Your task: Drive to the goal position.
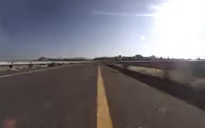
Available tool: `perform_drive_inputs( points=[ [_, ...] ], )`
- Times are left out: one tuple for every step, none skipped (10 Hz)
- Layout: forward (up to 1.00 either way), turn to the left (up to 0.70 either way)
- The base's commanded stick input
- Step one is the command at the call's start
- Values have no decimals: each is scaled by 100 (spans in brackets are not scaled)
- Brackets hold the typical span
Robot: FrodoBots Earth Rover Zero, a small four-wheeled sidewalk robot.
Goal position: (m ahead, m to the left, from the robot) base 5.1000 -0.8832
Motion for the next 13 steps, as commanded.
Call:
perform_drive_inputs(
  points=[
    [70,35],
    [70,35],
    [70,22],
    [70,7],
    [70,0],
    [70,0],
    [70,0],
    [70,0],
    [70,0],
    [70,0],
    [70,0],
    [70,0],
    [70,0]
  ],
)
